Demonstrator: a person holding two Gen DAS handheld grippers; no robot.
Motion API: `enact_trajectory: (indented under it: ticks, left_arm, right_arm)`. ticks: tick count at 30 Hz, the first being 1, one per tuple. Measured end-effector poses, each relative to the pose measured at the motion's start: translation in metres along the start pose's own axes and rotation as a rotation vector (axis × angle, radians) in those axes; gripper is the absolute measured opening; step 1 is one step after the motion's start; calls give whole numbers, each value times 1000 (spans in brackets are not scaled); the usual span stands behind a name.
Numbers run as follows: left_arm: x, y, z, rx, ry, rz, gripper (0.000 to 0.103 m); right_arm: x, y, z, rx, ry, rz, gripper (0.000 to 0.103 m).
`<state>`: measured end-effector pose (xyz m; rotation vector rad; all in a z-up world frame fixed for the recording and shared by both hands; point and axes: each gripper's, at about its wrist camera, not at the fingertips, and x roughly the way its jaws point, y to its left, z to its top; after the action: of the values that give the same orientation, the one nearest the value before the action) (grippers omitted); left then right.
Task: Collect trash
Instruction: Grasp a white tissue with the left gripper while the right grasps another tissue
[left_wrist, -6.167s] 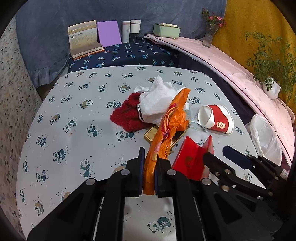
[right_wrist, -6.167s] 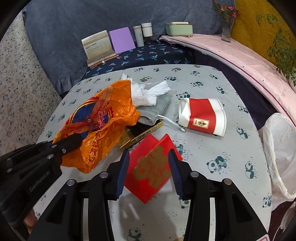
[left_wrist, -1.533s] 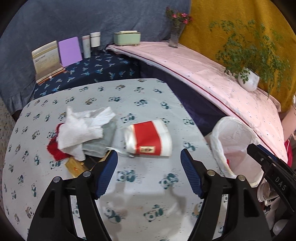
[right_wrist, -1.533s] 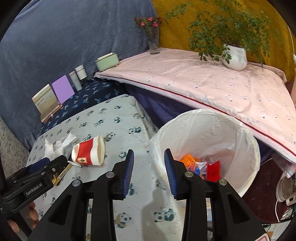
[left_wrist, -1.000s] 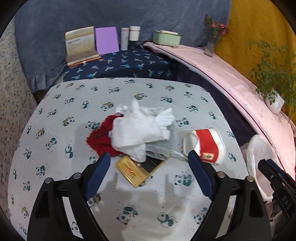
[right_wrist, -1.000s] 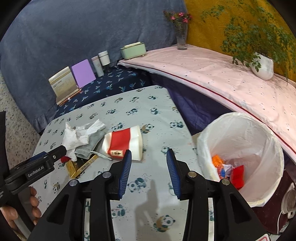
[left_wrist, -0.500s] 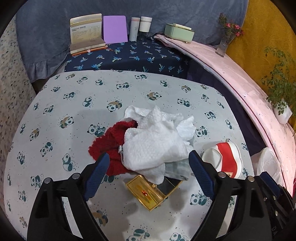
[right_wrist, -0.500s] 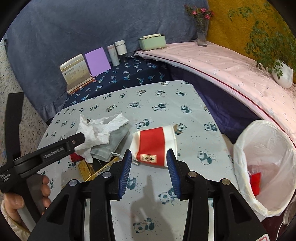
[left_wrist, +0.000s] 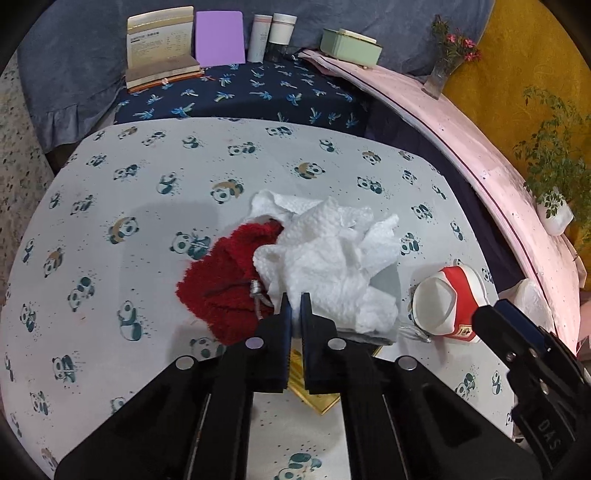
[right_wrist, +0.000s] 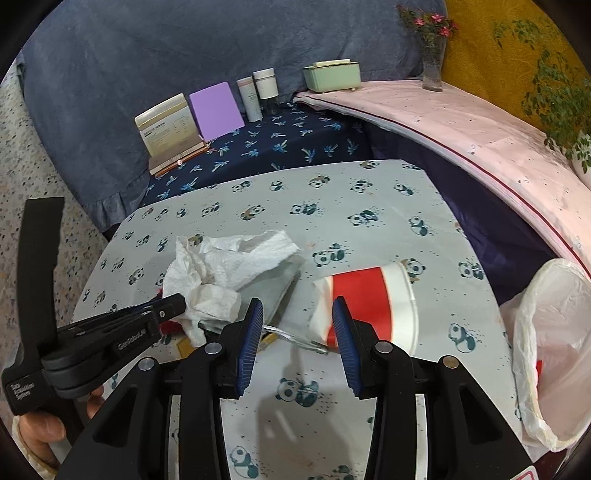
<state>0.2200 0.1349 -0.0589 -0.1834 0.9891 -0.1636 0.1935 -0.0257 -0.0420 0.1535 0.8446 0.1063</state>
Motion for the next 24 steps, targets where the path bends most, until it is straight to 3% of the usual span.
enact_trajectory:
  ticks: [10,21,24]
  left_arm:
    - [-26,37,11,-69,-67,54,4]
    - [-16,62,12,-115,-54,75,4]
    - [-13,62,12,-113,-49,76,4]
  right_arm:
    - [26,32,11,-38,28,51,39]
    - [75,72,25,-106,70,80,39]
    - [88,75,23,-114,93,79,34]
